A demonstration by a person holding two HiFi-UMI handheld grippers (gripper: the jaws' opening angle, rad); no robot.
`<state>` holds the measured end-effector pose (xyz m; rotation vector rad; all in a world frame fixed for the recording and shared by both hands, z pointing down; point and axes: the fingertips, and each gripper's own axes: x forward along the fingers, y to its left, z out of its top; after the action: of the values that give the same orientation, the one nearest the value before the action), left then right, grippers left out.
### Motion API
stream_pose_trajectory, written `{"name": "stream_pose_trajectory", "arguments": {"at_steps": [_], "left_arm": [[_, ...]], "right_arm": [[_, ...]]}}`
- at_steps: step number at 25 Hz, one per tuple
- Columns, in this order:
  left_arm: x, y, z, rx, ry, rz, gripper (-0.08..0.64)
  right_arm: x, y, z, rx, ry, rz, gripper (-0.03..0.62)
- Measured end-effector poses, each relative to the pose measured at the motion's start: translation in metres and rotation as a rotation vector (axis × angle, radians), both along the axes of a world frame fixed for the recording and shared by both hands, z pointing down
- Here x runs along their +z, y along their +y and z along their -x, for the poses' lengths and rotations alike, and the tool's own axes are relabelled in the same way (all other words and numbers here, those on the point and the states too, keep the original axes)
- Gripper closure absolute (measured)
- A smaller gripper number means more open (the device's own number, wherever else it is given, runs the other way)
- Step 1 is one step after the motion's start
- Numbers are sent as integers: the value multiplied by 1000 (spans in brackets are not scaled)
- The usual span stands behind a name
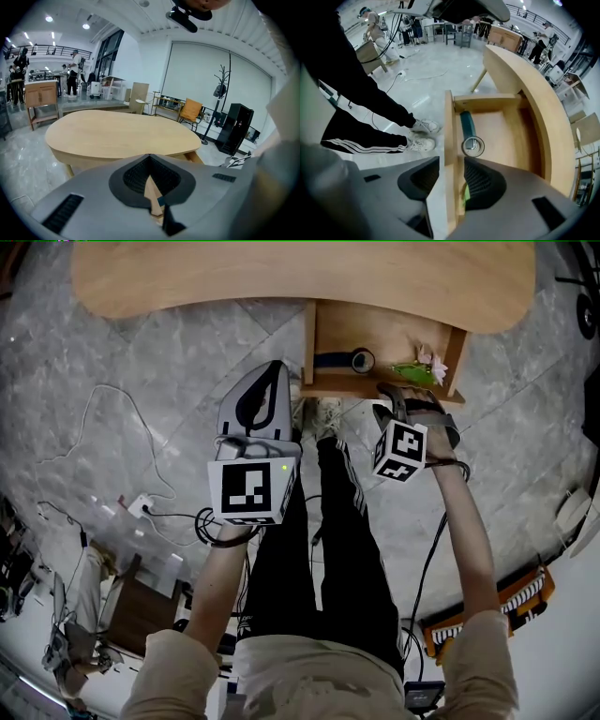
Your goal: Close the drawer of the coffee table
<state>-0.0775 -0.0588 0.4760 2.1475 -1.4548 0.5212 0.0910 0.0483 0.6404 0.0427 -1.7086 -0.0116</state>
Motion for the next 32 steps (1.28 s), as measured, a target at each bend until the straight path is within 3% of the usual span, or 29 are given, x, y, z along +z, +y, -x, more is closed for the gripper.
{"name": "stream_pose_trajectory", "arguments": {"at_steps": [9, 14, 23, 32], "left_arm": [[6, 1, -6, -6, 16, 14, 551], [0, -2, -17, 34, 8, -6, 551], [-3, -2, -15, 33, -5, 13, 551], [-8, -19, -23, 10, 4, 18, 551]], "right_arm": [[26, 5, -7, -48, 70, -35, 509], [23, 3, -6, -22, 64, -48, 514], [4, 3, -5, 11, 81, -56, 523], [-20, -19, -5, 63, 52, -161, 522]]}}
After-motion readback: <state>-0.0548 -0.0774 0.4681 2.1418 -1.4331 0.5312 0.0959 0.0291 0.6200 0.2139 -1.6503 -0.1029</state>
